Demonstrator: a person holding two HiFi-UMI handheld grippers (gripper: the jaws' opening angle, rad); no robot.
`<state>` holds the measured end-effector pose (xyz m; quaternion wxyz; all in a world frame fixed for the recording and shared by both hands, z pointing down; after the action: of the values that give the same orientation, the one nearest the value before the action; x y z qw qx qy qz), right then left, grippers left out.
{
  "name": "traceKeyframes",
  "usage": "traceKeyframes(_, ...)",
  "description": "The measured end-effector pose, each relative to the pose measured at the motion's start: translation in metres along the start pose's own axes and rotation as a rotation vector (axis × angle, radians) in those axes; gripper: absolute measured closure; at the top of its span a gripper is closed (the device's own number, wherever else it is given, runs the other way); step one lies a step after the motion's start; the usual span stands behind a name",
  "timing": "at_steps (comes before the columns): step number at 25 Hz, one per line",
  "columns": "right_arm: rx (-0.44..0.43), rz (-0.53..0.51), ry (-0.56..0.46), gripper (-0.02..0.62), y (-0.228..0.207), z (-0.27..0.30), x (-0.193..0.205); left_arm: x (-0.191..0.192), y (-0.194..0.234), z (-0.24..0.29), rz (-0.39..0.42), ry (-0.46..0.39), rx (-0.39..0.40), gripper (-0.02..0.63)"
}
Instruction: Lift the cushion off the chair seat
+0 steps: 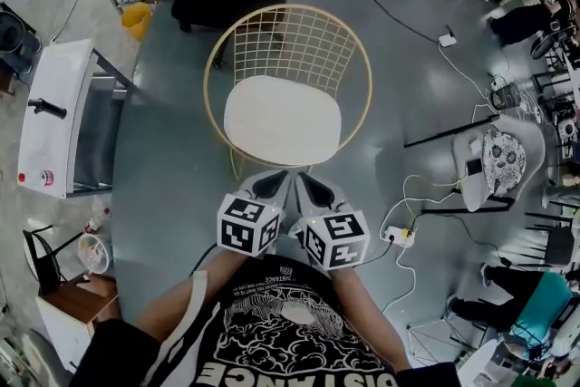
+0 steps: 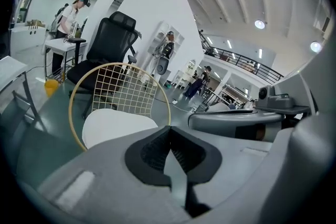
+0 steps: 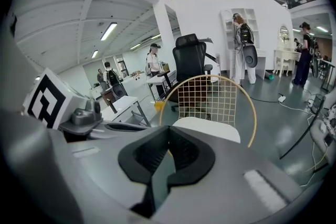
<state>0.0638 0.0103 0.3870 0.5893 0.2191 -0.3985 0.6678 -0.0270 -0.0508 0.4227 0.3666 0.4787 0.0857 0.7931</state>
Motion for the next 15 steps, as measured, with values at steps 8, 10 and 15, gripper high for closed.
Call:
traceKeyframes(8,-0.085,-0.080,0.057,0.597,-0.016,0.028,-0.009,0.000,0.016,0.018,-0.083,-0.035,-0.052,0.611)
traceKeyframes(10,-0.113,-0.103,0.073,0.596,-0.023,0.034,-0.010,0.002,0.020,0.025,-0.115,-0.046,-0.070,0.611)
traceKeyframes(15,-0.192,-0.166,0.128,0.596,-0.041,0.045,-0.013,0.015,0.030,0.040,-0.209,-0.076,-0.136,0.609)
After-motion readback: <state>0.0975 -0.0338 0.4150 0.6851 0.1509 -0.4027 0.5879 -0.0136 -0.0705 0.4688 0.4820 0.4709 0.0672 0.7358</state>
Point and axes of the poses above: the fingertips, and each gripper's own axes: z forward along the fingers, y to its left, x out of its underside, the point moved 8 cm from there along -z, backward along the fingers, and after that the axes turned 4 degrees about -x, right-handed, at the moved point
